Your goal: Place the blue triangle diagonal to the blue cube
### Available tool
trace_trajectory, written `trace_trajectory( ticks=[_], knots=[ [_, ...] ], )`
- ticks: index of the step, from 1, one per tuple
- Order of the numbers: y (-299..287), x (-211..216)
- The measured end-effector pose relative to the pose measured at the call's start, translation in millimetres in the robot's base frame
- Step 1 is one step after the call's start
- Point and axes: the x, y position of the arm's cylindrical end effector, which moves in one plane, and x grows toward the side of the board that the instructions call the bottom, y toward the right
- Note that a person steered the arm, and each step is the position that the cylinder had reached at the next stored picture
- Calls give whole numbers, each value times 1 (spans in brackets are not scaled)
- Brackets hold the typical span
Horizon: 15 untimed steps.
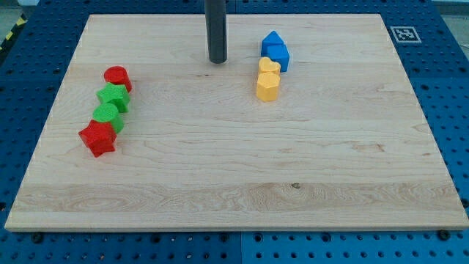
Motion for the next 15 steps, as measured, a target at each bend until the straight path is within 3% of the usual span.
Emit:
trace_trajectory(
  ticks=[2,7,9,13,15],
  knots=[
    [0,-3],
    [-4,-72],
    [28,-89],
    [159,-57],
    [163,-28]
  ],
)
